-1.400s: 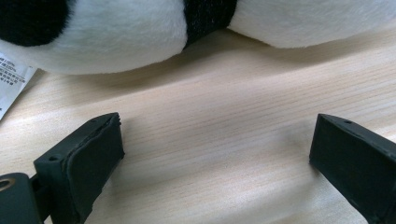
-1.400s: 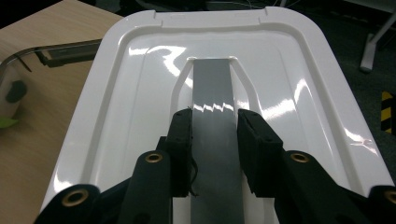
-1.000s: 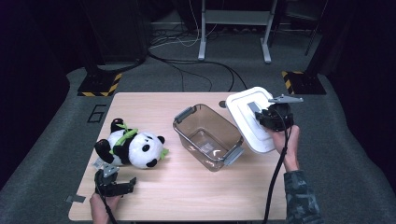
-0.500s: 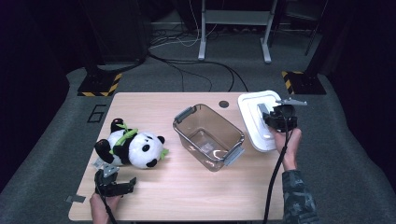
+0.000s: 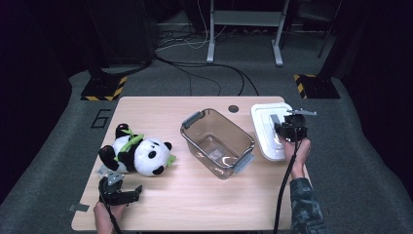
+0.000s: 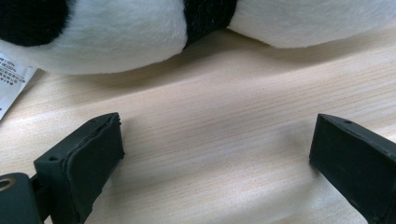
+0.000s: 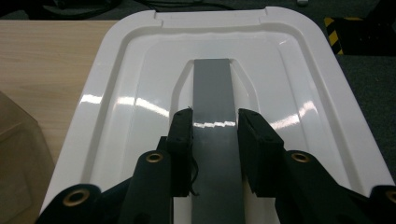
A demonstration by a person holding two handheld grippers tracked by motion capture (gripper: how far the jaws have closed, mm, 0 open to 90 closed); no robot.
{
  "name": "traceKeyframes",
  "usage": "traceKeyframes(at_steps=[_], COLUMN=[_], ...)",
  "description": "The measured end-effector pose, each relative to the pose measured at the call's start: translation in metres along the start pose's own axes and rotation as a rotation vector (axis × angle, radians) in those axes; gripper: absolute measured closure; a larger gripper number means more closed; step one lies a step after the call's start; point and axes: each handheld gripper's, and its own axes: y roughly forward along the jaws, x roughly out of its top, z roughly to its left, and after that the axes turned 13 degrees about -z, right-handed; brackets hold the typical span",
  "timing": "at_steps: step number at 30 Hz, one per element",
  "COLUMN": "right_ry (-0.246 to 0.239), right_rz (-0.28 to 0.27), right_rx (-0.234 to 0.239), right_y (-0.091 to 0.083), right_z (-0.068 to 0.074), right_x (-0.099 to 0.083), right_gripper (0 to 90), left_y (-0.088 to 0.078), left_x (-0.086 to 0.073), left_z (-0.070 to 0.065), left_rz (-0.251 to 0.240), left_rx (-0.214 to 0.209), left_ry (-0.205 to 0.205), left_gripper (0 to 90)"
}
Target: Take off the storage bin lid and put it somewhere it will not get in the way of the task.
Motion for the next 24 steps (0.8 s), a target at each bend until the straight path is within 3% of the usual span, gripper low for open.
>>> traceKeyframes(at_steps=[12,24], right_ry=[0.052,0.059], right_rz=[0.038,0.07], right_rx=[-0.024,-0.07], right_y=[0.021,0.037], right_z=[-0.006,-0.003], right_x=[-0.021,-0.036], right_gripper=[66.6,66.6], left_y=[0.0,0.0], left_x=[0.0,0.0], left_z=[0.0,0.0], left_rz=[0.0,0.0], left_rx=[0.0,0.0], left_ry=[0.0,0.0], left_gripper=[2.6,2.6])
